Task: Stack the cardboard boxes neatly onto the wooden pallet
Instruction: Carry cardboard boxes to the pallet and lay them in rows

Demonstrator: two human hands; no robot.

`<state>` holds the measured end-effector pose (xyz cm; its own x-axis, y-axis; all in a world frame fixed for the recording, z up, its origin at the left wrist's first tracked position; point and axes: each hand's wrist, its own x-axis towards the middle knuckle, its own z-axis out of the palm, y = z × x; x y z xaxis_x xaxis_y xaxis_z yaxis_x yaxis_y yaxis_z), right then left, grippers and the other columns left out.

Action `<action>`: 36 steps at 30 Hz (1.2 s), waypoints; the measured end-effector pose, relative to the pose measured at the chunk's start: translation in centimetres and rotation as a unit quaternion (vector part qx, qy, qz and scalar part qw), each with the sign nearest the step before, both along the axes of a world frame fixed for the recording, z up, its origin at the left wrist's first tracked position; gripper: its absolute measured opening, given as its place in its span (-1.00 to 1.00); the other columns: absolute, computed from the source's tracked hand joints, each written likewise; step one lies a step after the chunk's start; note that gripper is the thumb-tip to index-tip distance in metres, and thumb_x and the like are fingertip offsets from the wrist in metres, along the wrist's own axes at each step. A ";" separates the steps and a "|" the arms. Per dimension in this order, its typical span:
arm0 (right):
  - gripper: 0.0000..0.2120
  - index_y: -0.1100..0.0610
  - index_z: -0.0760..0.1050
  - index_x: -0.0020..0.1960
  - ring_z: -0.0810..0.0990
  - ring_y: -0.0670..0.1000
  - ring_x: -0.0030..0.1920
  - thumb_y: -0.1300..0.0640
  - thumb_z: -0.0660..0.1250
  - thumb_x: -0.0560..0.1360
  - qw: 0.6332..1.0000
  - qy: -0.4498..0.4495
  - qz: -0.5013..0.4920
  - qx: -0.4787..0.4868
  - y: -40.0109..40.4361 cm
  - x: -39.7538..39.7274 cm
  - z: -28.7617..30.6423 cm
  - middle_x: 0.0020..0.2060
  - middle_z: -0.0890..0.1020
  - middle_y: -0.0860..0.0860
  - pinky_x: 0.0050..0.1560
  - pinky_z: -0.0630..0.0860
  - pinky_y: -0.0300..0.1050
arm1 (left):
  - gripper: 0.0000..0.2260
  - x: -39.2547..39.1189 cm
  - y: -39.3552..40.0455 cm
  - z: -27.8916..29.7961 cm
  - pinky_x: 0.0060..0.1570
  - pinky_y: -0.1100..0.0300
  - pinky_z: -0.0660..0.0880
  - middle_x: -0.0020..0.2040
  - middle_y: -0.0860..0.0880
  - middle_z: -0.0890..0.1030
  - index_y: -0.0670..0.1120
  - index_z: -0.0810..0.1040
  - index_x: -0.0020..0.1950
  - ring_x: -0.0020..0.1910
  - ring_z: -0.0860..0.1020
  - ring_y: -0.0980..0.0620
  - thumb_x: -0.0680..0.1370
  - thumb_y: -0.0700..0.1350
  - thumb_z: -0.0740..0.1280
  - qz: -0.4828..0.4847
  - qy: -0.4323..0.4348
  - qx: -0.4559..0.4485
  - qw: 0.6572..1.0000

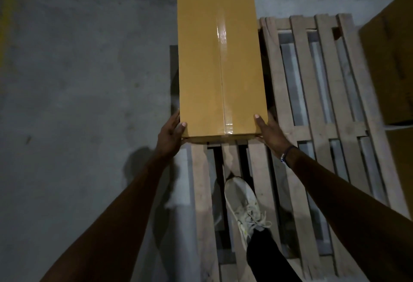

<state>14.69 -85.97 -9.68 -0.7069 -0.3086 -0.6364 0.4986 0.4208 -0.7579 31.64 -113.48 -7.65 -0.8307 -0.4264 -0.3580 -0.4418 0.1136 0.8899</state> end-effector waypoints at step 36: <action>-0.39 0.08 0.18 0.68 0.40 0.10 0.54 -0.06 0.27 0.70 0.970 0.236 0.007 0.049 8.6 12.8 37.6 0.63 0.29 0.01 0.52 0.38 0.08 | -0.66 11.7 5.5 38.1 0.10 0.17 0.52 0.31 0.00 0.61 -0.04 0.54 0.37 0.18 0.60 0.01 0.62 0.00 0.44 0.073 0.060 -0.177 0.980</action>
<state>27.54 -77.33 27.95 -0.9234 -0.2741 -0.2688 0.0987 0.5072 -0.8562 43.36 -107.94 30.47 -0.7787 -0.6236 -0.0687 -0.3705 0.3687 0.8525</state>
